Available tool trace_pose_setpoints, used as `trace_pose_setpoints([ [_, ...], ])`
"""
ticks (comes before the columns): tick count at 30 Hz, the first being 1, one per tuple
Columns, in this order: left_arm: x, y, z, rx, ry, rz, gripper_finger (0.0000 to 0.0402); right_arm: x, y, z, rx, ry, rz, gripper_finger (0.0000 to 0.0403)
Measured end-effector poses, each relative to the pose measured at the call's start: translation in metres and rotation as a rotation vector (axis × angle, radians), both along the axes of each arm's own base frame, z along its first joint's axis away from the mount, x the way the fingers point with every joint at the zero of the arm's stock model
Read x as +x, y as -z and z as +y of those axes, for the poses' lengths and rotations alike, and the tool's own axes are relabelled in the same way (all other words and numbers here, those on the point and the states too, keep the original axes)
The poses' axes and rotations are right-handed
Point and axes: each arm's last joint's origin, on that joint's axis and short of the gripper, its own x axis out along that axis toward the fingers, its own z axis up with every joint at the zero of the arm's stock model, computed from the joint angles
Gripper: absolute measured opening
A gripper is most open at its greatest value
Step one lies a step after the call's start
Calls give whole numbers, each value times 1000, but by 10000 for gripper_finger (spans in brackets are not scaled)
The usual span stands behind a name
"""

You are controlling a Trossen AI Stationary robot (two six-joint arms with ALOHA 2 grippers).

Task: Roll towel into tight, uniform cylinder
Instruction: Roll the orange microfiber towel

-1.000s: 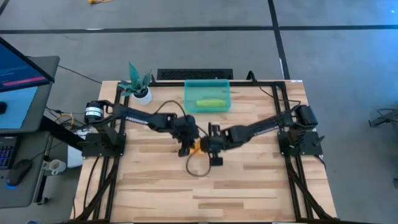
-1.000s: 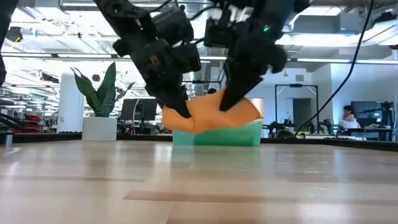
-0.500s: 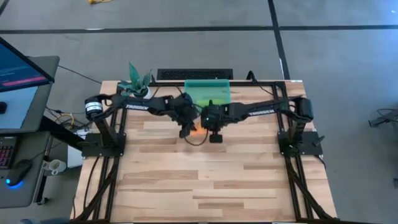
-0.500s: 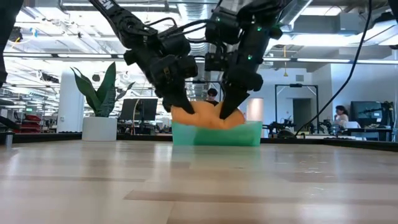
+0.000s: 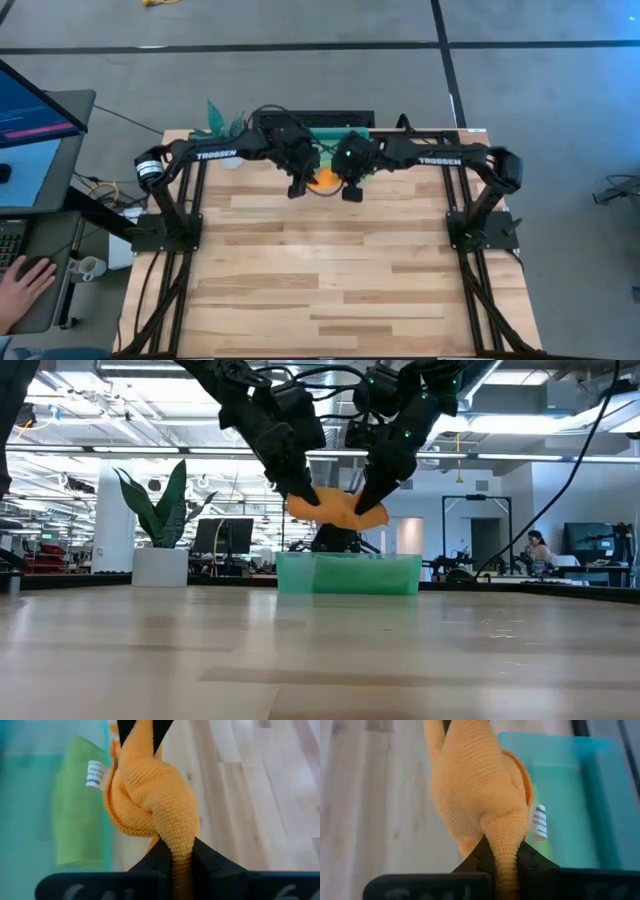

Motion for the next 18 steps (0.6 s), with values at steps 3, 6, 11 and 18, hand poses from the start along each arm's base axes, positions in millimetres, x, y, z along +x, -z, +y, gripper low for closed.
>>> trace_pose_setpoints([
  [3,-3,-10,16,39,-11,-26,18,-4,-2,-19,-21,-6,-29,35],
  [6,-8,-14,34,88,-49,-48,18,-6,-2,-39,-36,-10,-71,35],
  [11,-9,0,67,161,-112,-73,18,-11,-3,-65,-57,-8,-137,35],
  [18,-1,23,114,172,-177,-65,18,-17,9,-97,-66,-11,-163,35],
])
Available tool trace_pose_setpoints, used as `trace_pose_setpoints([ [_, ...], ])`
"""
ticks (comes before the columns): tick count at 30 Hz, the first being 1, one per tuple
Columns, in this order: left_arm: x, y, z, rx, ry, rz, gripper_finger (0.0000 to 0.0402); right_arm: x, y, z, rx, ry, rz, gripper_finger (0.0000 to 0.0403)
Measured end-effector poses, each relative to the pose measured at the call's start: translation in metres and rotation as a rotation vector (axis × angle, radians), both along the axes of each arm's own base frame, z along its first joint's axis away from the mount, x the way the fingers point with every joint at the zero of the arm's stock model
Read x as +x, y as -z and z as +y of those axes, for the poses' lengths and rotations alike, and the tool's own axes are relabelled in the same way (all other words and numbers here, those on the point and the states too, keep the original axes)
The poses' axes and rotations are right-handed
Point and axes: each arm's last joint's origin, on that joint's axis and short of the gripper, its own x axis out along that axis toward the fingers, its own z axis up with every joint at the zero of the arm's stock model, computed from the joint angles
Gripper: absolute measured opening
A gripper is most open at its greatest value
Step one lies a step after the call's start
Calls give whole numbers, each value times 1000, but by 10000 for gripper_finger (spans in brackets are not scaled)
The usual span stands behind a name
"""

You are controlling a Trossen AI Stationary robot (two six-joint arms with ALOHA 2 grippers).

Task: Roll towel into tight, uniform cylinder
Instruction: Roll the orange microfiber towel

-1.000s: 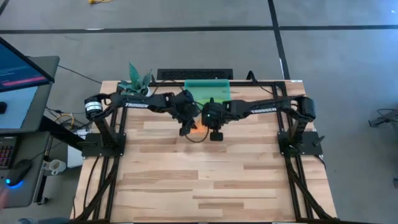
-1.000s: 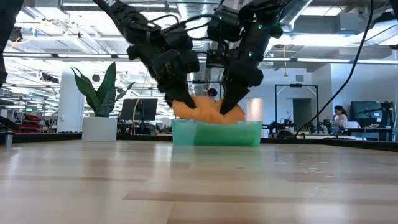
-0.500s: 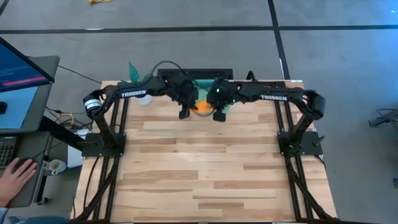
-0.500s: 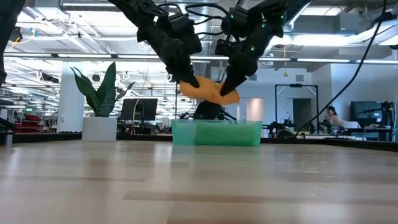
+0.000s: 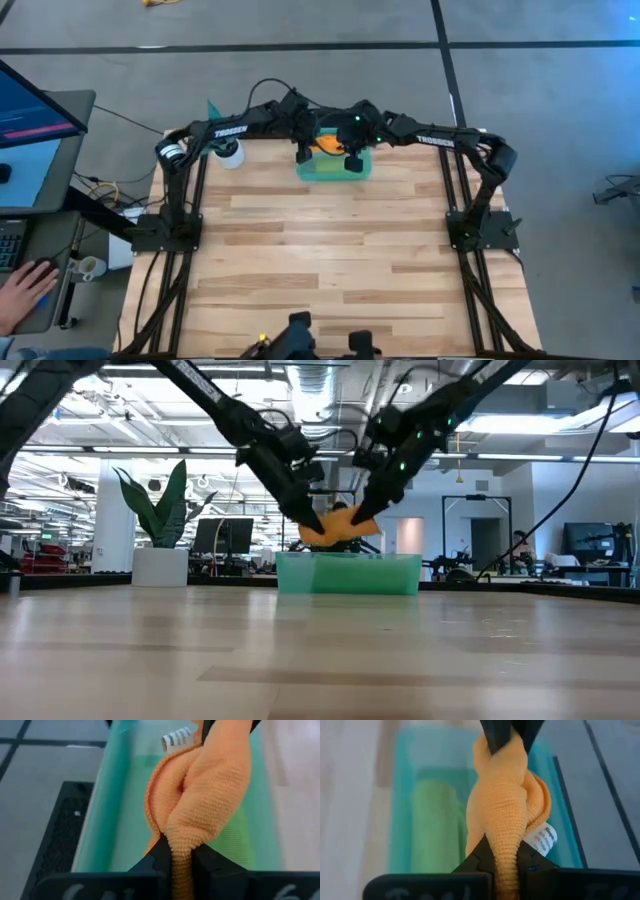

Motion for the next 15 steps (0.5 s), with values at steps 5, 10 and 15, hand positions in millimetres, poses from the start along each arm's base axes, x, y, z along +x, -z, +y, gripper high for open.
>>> trace_pose_setpoints([
  [5,9,17,15,-18,-8,51,18,0,30,-23,-3,26,47,35],
  [10,18,36,23,18,-7,109,18,-9,44,-43,-1,57,82,35],
  [15,21,42,24,-4,5,113,19,-15,57,-53,32,77,109,35],
])
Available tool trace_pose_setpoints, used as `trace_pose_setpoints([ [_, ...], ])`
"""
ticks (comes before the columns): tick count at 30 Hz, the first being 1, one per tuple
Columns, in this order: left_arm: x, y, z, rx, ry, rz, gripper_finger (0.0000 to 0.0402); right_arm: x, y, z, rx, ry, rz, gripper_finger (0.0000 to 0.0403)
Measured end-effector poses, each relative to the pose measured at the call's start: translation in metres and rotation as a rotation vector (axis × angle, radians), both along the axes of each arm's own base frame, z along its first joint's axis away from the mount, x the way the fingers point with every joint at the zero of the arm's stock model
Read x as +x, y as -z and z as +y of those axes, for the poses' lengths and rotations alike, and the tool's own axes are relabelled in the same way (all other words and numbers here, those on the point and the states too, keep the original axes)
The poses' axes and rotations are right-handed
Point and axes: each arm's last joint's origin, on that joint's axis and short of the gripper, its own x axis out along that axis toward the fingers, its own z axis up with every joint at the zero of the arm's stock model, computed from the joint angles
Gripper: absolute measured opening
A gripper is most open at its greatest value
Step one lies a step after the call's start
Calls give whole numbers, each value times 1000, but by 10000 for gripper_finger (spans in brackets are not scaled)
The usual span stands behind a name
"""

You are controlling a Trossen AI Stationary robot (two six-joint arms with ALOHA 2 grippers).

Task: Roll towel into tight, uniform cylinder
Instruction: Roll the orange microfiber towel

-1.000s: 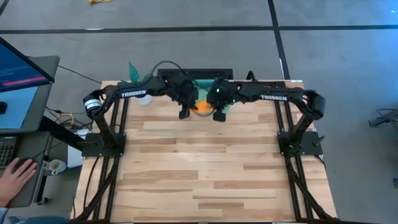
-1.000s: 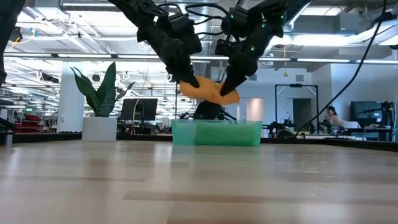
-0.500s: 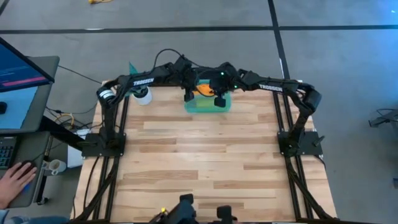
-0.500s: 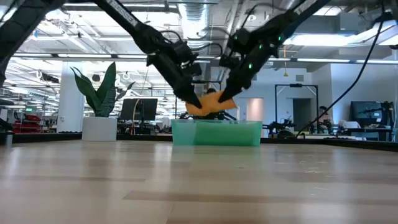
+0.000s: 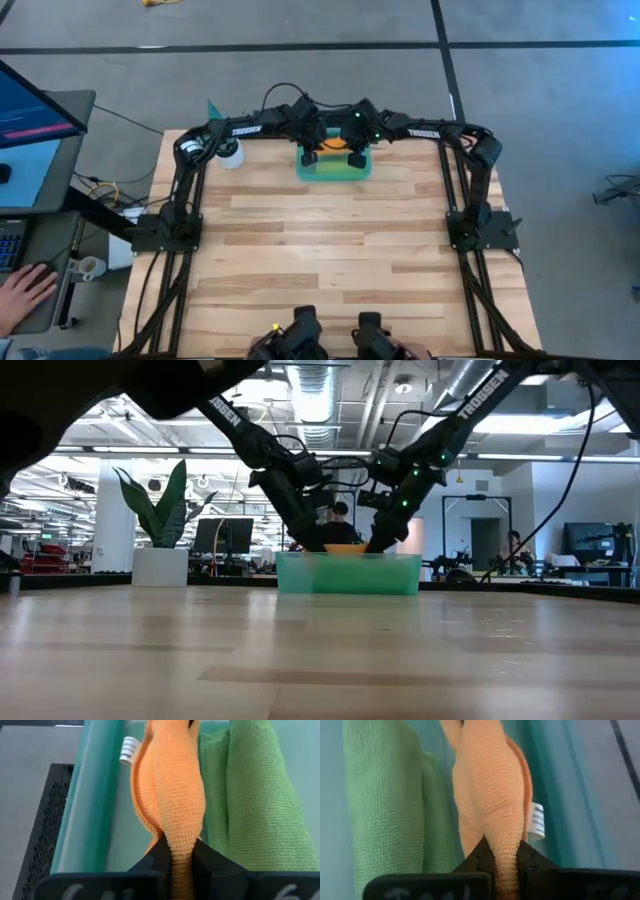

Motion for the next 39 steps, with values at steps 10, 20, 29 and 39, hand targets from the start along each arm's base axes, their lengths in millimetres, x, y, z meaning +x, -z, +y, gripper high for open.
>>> trace_pose_setpoints([
  [10,0,1,0,22,-34,33,90,0,11,-1,26,11,34,36],
  [20,0,-19,5,88,-80,87,139,-5,13,-2,57,62,64,47],
  [29,-4,-43,9,73,-61,123,122,2,13,6,-50,163,150,154],
  [39,-14,-43,21,61,-89,124,116,5,4,13,-56,121,178,244],
])
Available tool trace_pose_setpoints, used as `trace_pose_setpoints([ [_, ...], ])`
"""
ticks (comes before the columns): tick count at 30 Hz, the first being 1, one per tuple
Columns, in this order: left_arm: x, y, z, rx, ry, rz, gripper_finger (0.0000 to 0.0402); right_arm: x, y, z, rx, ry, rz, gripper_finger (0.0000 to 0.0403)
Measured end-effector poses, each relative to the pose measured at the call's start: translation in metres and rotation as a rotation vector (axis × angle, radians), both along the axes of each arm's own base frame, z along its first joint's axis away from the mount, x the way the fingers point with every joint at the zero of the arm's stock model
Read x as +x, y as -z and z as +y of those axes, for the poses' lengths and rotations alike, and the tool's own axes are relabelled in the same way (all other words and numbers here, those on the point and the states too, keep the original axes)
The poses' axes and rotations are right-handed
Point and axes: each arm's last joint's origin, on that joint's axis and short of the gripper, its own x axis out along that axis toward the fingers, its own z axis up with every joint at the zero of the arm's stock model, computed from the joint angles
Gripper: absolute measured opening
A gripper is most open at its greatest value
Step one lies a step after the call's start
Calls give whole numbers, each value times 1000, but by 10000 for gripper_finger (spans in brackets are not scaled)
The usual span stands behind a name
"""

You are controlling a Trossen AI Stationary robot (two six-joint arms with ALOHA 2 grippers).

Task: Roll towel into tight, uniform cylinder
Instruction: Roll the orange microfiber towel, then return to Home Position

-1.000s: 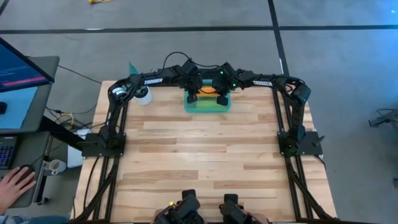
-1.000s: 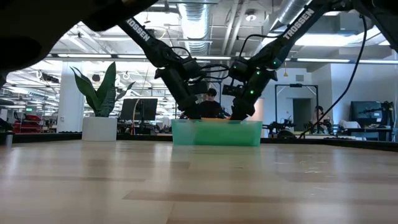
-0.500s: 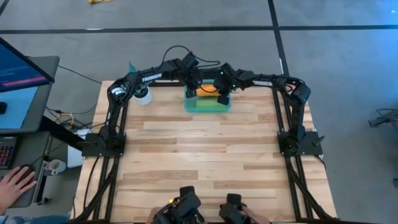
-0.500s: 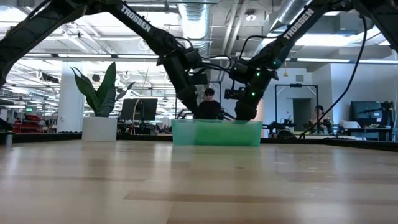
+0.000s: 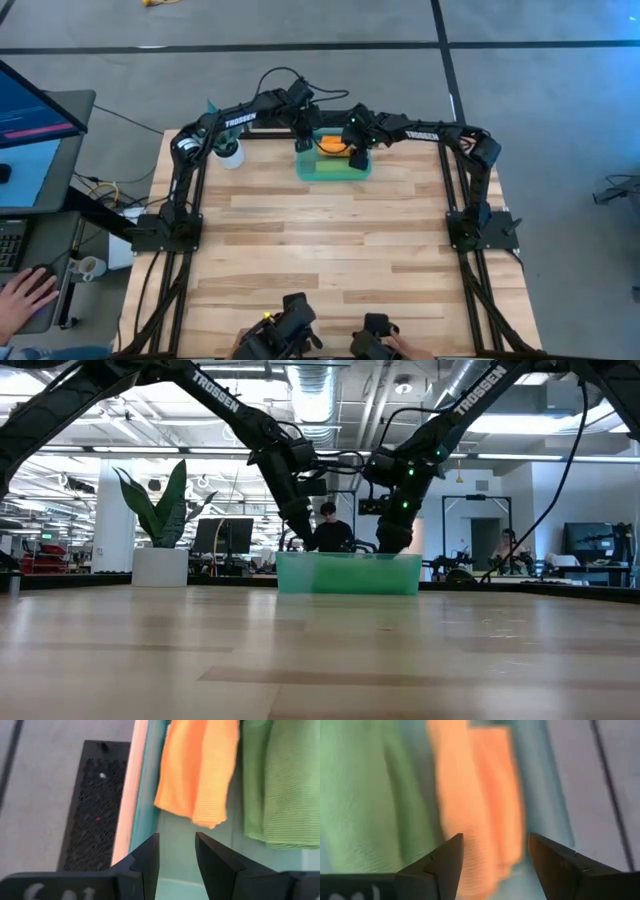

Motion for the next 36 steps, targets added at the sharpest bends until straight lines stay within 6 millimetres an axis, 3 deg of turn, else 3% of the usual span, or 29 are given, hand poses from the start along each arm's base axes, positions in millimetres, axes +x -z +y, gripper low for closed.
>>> trace_pose_setpoints([
  [7,-13,-11,1,-165,13,-89,116,-16,-46,1,3,3,-72,244],
  [12,-26,-34,-7,-304,47,-179,113,-39,-85,24,91,0,-162,244],
  [15,-28,-42,-18,-402,126,-258,101,-53,-96,45,148,-48,-245,244],
  [20,-30,-23,-53,-507,220,-271,62,-80,-91,85,177,-34,-302,244],
  [26,-36,-9,-106,-457,294,-352,7,-103,-86,138,205,-67,-434,244],
  [30,-47,-12,-143,-378,297,-433,5,-113,-86,170,216,-157,-537,244],
  [36,-73,-8,-197,-252,308,-509,1,-125,-86,204,253,-269,-672,244],
])
